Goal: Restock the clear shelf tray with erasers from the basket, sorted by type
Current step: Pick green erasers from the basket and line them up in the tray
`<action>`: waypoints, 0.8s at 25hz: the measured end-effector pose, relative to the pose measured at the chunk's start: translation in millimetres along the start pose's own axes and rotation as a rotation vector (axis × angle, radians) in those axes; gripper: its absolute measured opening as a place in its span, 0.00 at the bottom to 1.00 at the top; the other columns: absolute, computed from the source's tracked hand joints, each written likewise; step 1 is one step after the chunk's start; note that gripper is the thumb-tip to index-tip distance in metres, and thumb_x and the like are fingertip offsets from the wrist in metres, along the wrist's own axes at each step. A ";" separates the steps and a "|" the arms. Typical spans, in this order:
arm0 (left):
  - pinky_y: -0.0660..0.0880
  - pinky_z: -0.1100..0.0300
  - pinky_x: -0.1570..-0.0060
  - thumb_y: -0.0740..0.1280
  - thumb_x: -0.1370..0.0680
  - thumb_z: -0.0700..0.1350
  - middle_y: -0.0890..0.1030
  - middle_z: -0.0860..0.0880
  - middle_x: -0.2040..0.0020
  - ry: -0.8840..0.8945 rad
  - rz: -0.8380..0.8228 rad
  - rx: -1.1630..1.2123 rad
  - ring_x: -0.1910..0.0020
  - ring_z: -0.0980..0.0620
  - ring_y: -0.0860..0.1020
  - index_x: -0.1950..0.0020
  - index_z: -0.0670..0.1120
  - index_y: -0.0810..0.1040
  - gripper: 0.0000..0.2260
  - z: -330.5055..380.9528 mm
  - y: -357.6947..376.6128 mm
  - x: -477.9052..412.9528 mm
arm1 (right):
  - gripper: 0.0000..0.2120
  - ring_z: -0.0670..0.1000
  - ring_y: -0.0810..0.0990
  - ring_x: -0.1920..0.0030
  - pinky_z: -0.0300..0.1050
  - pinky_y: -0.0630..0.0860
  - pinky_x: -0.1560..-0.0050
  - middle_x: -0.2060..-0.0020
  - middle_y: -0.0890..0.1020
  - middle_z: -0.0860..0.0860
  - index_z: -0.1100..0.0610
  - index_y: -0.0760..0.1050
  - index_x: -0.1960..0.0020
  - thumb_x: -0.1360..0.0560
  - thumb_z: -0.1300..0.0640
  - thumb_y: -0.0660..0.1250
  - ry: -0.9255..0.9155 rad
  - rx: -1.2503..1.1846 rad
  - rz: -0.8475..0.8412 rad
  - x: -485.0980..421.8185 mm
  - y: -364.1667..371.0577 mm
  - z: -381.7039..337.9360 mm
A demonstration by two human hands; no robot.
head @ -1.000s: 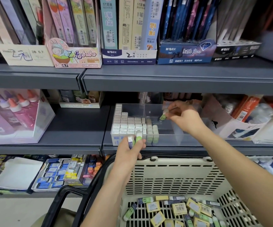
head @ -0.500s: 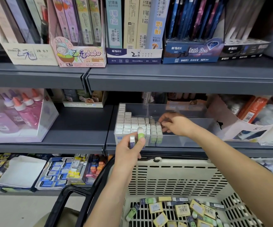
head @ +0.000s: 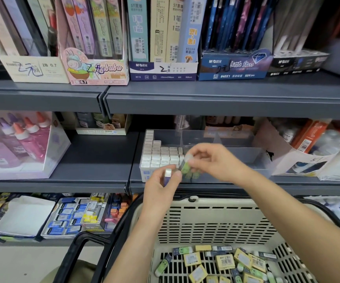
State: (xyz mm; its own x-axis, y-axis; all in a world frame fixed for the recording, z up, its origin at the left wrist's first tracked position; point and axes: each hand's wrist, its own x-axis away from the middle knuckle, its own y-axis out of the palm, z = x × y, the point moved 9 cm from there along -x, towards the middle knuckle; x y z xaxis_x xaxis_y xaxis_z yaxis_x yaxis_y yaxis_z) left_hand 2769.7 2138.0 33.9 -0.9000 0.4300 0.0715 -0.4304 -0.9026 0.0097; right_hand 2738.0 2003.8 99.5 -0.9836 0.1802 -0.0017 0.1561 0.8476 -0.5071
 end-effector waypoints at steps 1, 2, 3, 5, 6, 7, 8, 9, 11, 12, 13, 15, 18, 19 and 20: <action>0.71 0.59 0.51 0.66 0.24 0.50 0.77 0.54 0.55 -0.035 0.027 0.019 0.58 0.57 0.72 0.45 0.51 0.76 0.09 -4.5 -2.6 -1.0 | 0.05 0.44 0.82 0.64 0.37 0.79 0.58 0.63 0.82 0.50 0.52 0.78 0.57 0.26 0.61 0.67 0.012 -0.034 0.081 -3.3 -15.8 1.8; 0.71 0.58 0.54 0.65 0.23 0.48 0.77 0.53 0.55 -0.068 0.051 0.068 0.58 0.56 0.72 0.45 0.49 0.75 0.09 -8.2 -4.8 -1.9 | 0.08 0.44 0.82 0.63 0.39 0.79 0.57 0.64 0.83 0.49 0.49 0.77 0.59 0.26 0.61 0.68 0.019 -0.027 0.173 -7.9 -33.1 4.0; 0.70 0.59 0.59 0.63 0.23 0.44 0.77 0.51 0.57 -0.086 0.067 0.138 0.59 0.55 0.72 0.47 0.47 0.74 0.06 -10.2 -6.1 -2.7 | 0.11 0.45 0.83 0.62 0.42 0.80 0.54 0.65 0.83 0.47 0.47 0.77 0.61 0.27 0.63 0.68 0.020 0.006 0.258 -13.2 -48.1 6.4; 0.67 0.61 0.66 0.60 0.24 0.39 0.76 0.50 0.61 -0.088 0.092 0.192 0.63 0.55 0.71 0.53 0.47 0.72 0.05 -9.7 -7.7 -2.1 | 0.14 0.52 0.83 0.57 0.50 0.79 0.48 0.64 0.83 0.46 0.45 0.76 0.64 0.27 0.63 0.67 0.044 0.103 0.352 -24.5 -64.1 13.2; 0.67 0.62 0.67 0.59 0.24 0.37 0.76 0.50 0.62 -0.083 0.097 0.173 0.64 0.56 0.71 0.55 0.47 0.72 0.06 -8.9 -8.6 -1.9 | 0.14 0.54 0.82 0.56 0.52 0.78 0.46 0.62 0.83 0.48 0.45 0.75 0.65 0.27 0.62 0.67 0.069 0.158 0.357 -29.4 -63.9 17.6; 0.68 0.63 0.66 0.60 0.24 0.37 0.75 0.50 0.63 -0.076 0.100 0.148 0.65 0.57 0.72 0.55 0.48 0.72 0.06 -8.2 -9.6 -1.9 | 0.13 0.55 0.81 0.55 0.51 0.78 0.46 0.61 0.83 0.49 0.45 0.74 0.64 0.26 0.61 0.67 0.082 0.206 0.348 -33.2 -60.9 21.5; 0.70 0.64 0.64 0.61 0.24 0.38 0.75 0.51 0.64 -0.071 0.103 0.133 0.66 0.58 0.73 0.54 0.48 0.73 0.06 -7.9 -10.2 -2.1 | 0.12 0.54 0.81 0.55 0.51 0.77 0.46 0.61 0.83 0.48 0.45 0.74 0.63 0.26 0.60 0.67 0.076 0.239 0.340 -35.9 -56.8 23.7; 0.71 0.64 0.62 0.62 0.24 0.38 0.74 0.52 0.64 -0.058 0.102 0.122 0.64 0.59 0.74 0.53 0.49 0.73 0.06 -6.8 -10.3 -2.4 | 0.11 0.53 0.81 0.55 0.50 0.77 0.47 0.61 0.82 0.47 0.45 0.73 0.62 0.26 0.59 0.67 0.061 0.252 0.336 -37.6 -53.4 24.6; 0.73 0.64 0.57 0.64 0.24 0.39 0.75 0.51 0.62 -0.035 0.101 0.112 0.61 0.57 0.75 0.53 0.51 0.74 0.06 -4.5 -9.7 -3.4 | 0.10 0.52 0.81 0.56 0.49 0.78 0.48 0.61 0.82 0.46 0.45 0.73 0.62 0.26 0.59 0.67 0.051 0.248 0.338 -40.5 -52.2 25.1; 0.73 0.66 0.55 0.64 0.24 0.39 0.76 0.51 0.60 -0.025 0.106 0.109 0.59 0.57 0.75 0.53 0.52 0.74 0.07 -3.3 -9.8 -3.4 | 0.10 0.52 0.81 0.56 0.48 0.78 0.48 0.61 0.82 0.46 0.46 0.73 0.63 0.26 0.58 0.67 0.064 0.253 0.339 -41.9 -53.4 25.8; 0.73 0.69 0.56 0.65 0.24 0.40 0.77 0.51 0.58 -0.011 0.110 0.109 0.59 0.57 0.75 0.52 0.52 0.75 0.07 -2.2 -10.0 -3.1 | 0.10 0.51 0.81 0.56 0.46 0.78 0.49 0.61 0.82 0.47 0.46 0.73 0.63 0.26 0.58 0.67 0.081 0.262 0.338 -43.2 -54.8 26.4; 0.71 0.75 0.59 0.67 0.25 0.39 0.78 0.53 0.56 0.016 0.124 0.106 0.57 0.59 0.76 0.53 0.52 0.76 0.07 1.0 -11.9 -2.8 | 0.08 0.51 0.81 0.56 0.43 0.76 0.53 0.61 0.82 0.47 0.46 0.74 0.62 0.26 0.57 0.67 0.099 0.293 0.330 -45.1 -56.2 27.2; 0.71 0.76 0.59 0.68 0.25 0.39 0.79 0.53 0.54 0.034 0.137 0.095 0.55 0.60 0.77 0.52 0.53 0.76 0.08 3.8 -14.1 -3.0 | 0.06 0.48 0.79 0.57 0.38 0.72 0.57 0.62 0.79 0.44 0.46 0.74 0.59 0.26 0.56 0.67 0.086 0.361 0.309 -43.3 -53.3 24.4; 0.71 0.76 0.59 0.68 0.25 0.39 0.79 0.53 0.54 0.035 0.137 0.093 0.55 0.61 0.77 0.52 0.53 0.76 0.09 4.0 -14.2 -3.2 | 0.06 0.48 0.79 0.57 0.38 0.71 0.57 0.63 0.79 0.43 0.46 0.73 0.59 0.26 0.56 0.67 0.074 0.373 0.307 -42.2 -52.5 23.4; 0.71 0.77 0.59 0.68 0.25 0.39 0.79 0.53 0.54 0.034 0.138 0.097 0.56 0.62 0.77 0.52 0.53 0.76 0.09 4.1 -14.2 -3.2 | 0.06 0.47 0.79 0.58 0.37 0.70 0.57 0.63 0.78 0.42 0.47 0.73 0.58 0.26 0.56 0.67 0.060 0.378 0.307 -40.8 -51.7 22.2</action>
State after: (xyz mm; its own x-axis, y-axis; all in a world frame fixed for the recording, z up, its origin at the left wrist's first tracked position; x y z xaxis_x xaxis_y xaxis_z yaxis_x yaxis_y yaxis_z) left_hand 2779.0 2149.3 37.6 -0.9525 0.3011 0.0454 -0.2957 -0.9502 0.0989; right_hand 2768.0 1941.6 106.7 -0.8885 0.4317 -0.1559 0.3838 0.5124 -0.7682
